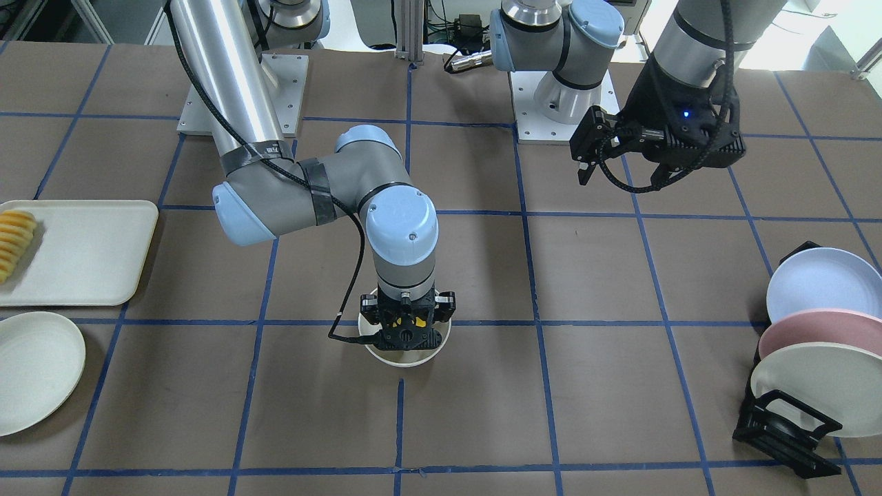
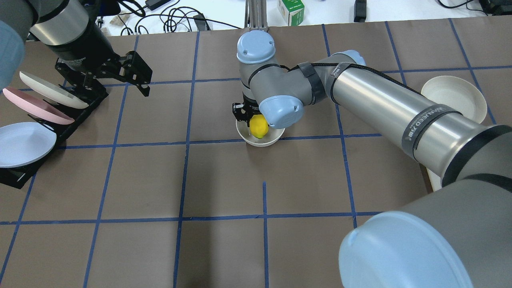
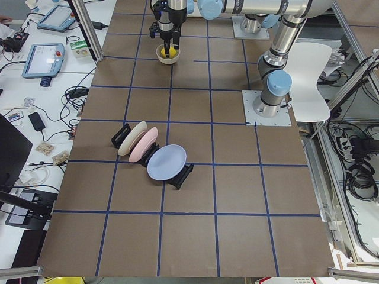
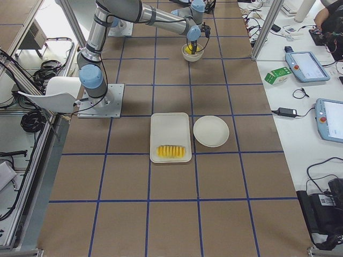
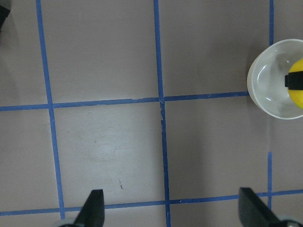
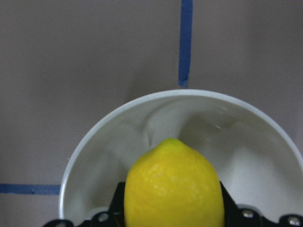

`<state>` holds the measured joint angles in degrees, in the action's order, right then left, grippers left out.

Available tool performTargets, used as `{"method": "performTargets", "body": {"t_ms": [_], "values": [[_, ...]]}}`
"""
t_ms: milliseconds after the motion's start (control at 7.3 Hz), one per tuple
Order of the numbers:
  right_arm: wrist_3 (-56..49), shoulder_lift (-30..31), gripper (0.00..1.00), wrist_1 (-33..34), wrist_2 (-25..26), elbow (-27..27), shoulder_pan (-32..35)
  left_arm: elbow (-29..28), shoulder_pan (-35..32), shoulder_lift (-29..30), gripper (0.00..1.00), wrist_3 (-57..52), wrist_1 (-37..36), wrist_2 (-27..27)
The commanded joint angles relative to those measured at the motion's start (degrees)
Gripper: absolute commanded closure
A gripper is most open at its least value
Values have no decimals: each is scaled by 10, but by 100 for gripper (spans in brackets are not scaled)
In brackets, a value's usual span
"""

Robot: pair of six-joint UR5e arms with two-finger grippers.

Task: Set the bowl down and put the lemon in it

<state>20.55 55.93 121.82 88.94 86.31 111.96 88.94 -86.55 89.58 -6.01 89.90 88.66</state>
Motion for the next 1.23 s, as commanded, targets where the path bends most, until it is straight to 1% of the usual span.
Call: {"method": "performTargets", "body": {"t_ms": [0,137,274,411,548,822,1096], "values": [[-6,-10,31,10,11,2,0,-3,1,2,0,0,0,9],[-6,-5,0,4,12,1,0,-3,2,1,0,0,-3,11],[-6,8,0,-1,12,-1,-3,-3,1,1,0,0,-4,9],[-7,44,0,-14,10,0,-7,-3,2,1,0,0,-3,7],[-8,93,0,-79,9,-8,-10,-3,2,1,0,1,-3,9],[-7,207,0,-195,10,-5,-19,-3,2,1,0,1,-3,12],[-36,297,0,-297,9,0,-64,-3,2,0,0,1,-3,13]]}}
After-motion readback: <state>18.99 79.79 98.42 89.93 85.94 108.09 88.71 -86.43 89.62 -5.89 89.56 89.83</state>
